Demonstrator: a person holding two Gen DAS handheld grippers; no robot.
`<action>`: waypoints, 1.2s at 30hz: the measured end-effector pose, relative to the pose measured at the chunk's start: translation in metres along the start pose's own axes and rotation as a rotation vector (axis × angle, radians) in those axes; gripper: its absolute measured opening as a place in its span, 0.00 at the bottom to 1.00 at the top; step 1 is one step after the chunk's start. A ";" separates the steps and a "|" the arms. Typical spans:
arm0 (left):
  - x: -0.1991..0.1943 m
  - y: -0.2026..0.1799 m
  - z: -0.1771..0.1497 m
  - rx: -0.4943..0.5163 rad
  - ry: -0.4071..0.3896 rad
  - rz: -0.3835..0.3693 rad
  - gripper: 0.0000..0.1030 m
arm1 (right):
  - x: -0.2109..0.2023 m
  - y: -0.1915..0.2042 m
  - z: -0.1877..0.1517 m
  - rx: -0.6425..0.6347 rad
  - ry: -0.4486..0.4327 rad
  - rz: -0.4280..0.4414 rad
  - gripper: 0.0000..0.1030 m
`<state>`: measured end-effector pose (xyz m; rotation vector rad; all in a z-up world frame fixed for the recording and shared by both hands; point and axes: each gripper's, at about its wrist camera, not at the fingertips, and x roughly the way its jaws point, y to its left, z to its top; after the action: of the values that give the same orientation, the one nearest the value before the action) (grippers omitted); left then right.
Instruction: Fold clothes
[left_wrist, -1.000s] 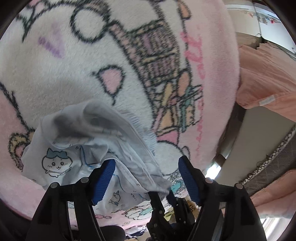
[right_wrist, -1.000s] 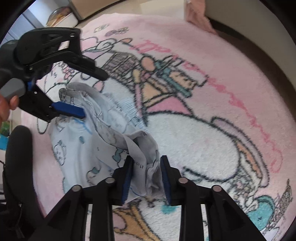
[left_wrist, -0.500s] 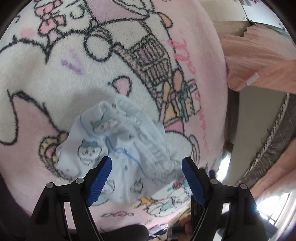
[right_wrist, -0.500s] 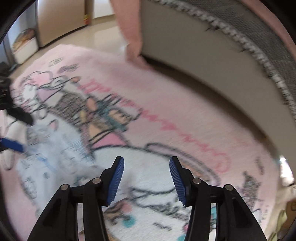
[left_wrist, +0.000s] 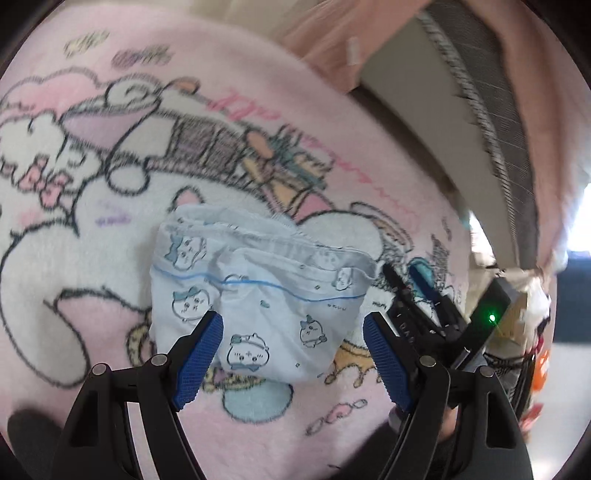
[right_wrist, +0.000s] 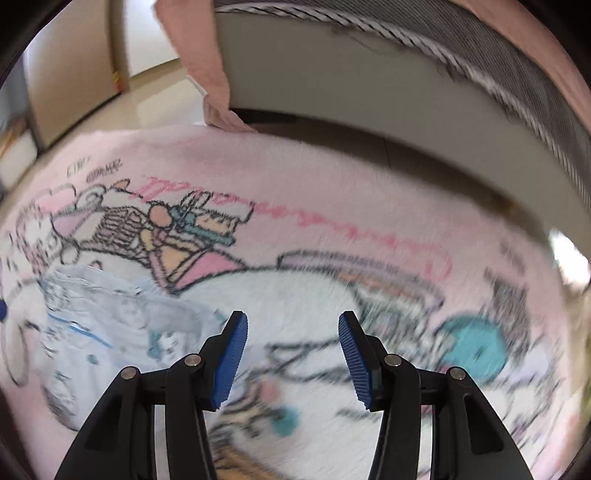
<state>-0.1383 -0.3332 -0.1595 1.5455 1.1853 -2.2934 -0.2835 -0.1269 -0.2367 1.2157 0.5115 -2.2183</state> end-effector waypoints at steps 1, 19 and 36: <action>-0.006 0.002 -0.005 0.029 -0.065 0.021 0.76 | -0.003 0.003 -0.007 0.019 -0.003 0.007 0.49; -0.033 0.042 -0.093 0.204 -0.495 0.185 0.76 | -0.051 0.014 -0.106 0.193 -0.132 0.187 0.52; 0.022 0.061 -0.092 0.183 -0.347 0.116 0.76 | -0.039 0.026 -0.108 0.317 -0.198 0.464 0.56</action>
<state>-0.0509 -0.3070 -0.2255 1.1610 0.7988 -2.5132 -0.1803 -0.0751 -0.2612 1.1097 -0.1963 -2.0231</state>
